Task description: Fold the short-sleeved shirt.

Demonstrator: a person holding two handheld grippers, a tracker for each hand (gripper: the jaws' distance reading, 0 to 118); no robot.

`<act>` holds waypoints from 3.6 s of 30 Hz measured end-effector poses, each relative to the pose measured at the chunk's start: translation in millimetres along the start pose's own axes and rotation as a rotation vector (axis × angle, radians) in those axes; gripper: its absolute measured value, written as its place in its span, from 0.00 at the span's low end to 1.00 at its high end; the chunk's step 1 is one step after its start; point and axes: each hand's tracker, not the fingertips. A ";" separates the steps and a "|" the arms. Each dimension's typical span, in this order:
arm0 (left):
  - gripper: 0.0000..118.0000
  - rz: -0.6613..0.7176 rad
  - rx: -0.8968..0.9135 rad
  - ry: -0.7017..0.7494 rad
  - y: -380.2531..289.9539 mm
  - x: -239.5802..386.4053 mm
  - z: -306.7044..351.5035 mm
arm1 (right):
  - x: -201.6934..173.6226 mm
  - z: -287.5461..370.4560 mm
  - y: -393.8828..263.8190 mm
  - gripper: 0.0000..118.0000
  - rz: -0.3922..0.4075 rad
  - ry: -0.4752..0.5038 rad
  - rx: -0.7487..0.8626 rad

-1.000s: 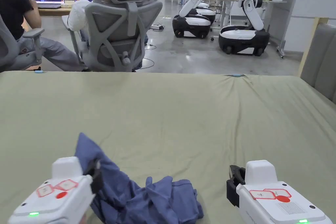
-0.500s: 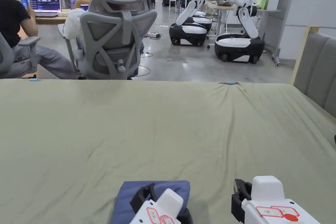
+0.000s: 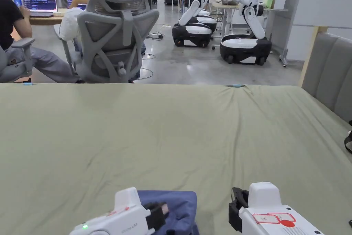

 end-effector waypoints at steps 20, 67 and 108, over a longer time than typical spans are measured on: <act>0.00 -0.024 0.109 0.155 6.5 -31.4 55.1 | -42.6 -65.5 -15.4 0.00 -0.154 0.278 -0.197; 0.32 0.227 0.053 0.258 187.9 -402.6 248.4 | -400.0 -164.5 31.3 0.00 0.183 0.412 -0.109; 0.00 -0.494 0.609 0.493 103.7 104.2 159.0 | 11.3 39.7 136.5 0.00 0.199 -0.158 0.252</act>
